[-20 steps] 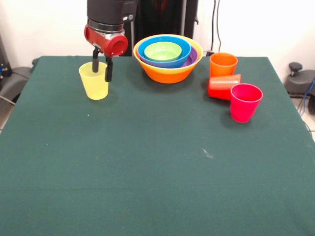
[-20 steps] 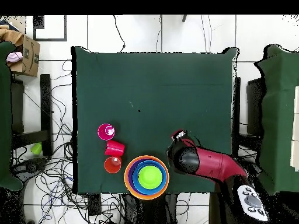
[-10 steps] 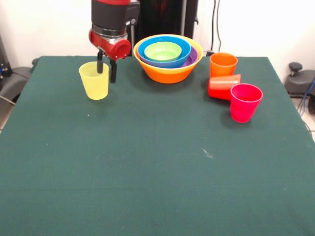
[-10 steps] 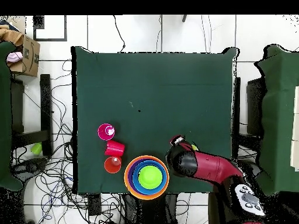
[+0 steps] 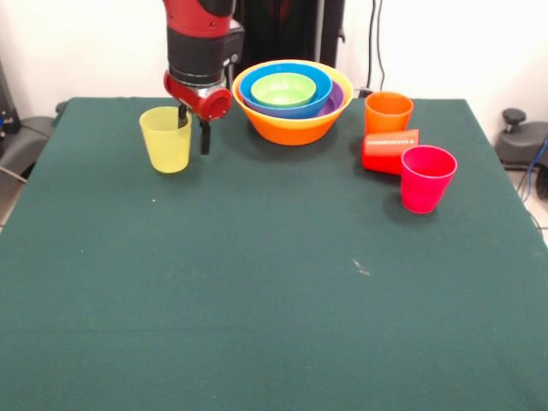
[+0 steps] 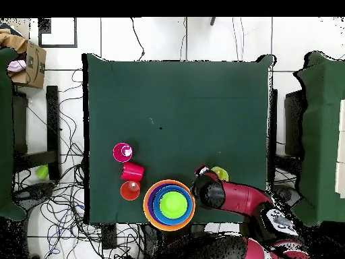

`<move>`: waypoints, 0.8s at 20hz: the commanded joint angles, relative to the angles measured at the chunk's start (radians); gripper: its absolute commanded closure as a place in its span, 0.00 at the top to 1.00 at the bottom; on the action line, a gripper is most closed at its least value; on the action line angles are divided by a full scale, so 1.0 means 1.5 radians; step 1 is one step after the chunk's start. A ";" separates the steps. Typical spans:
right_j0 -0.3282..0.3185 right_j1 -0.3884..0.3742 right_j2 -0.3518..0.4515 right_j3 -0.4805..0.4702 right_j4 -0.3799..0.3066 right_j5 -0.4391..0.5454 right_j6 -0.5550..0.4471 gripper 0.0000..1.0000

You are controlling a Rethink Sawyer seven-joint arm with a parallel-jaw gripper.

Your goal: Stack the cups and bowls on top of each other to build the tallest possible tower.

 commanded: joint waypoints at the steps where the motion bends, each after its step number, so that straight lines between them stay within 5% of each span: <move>1: 0.018 0.038 0.003 -0.042 -0.047 -0.049 0.010 1.00; 2: 0.005 0.032 0.016 -0.036 -0.045 -0.027 0.003 1.00; 3: 0.014 0.033 0.004 -0.038 -0.044 -0.033 0.011 0.00; 16: 0.004 0.026 0.001 -0.027 -0.042 -0.036 0.011 0.00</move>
